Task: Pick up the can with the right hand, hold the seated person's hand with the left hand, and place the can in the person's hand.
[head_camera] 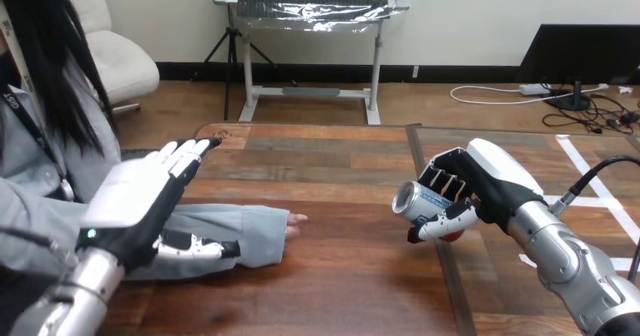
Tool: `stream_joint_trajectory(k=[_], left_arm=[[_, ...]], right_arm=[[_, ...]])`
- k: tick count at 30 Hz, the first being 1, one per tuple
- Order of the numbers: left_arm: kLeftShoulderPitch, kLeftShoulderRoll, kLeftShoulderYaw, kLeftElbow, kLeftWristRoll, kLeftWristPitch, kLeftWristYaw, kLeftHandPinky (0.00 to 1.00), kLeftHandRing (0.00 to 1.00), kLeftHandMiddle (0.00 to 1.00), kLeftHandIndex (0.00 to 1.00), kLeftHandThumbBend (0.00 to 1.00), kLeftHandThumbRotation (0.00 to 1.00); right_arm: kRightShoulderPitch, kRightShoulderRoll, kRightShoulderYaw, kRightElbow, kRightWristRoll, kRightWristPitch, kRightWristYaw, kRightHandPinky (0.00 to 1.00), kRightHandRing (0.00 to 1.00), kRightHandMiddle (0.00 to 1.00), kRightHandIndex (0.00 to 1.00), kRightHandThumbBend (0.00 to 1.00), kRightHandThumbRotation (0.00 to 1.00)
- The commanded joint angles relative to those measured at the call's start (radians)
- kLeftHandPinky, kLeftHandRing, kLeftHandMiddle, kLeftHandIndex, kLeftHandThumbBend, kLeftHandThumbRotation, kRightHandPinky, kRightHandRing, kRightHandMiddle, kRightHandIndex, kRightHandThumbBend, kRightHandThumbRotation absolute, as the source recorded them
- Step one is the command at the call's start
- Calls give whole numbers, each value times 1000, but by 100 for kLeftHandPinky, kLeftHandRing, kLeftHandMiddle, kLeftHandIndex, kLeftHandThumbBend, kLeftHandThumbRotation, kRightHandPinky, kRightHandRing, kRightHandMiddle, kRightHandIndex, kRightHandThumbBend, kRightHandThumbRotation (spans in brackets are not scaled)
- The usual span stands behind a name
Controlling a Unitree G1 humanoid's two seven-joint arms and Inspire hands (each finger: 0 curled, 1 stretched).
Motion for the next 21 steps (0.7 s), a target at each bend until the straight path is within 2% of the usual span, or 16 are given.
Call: stream_joint_trajectory(k=[1,8,12,18,21], left_arm=[[-121,47,-39,24,11,13,-25,91,94,92,92,100,41],[-170,66,-83,91,2,16,-81,90,92,91,91,100,40],[-193,71,-106,129,6,14,-91,90,91,92,91,100,40],[-241,73,-156,218,24,5,-74,89,90,90,90,100,41],[-261,73,-180,257,38,-2,-50,88,89,90,89,100,41]], right_arm=[[-52,-8,-14,-37,4,-13,2,40,44,50,48,84,0],[-49,-14,-15,-42,1,-26,-1,41,44,49,48,85,0],[-48,-16,-16,-45,0,-26,0,41,44,49,48,85,0],[-41,-20,-19,-60,2,-23,4,40,44,49,48,85,0],[-39,-22,-20,-63,3,-26,6,40,43,49,48,86,0]])
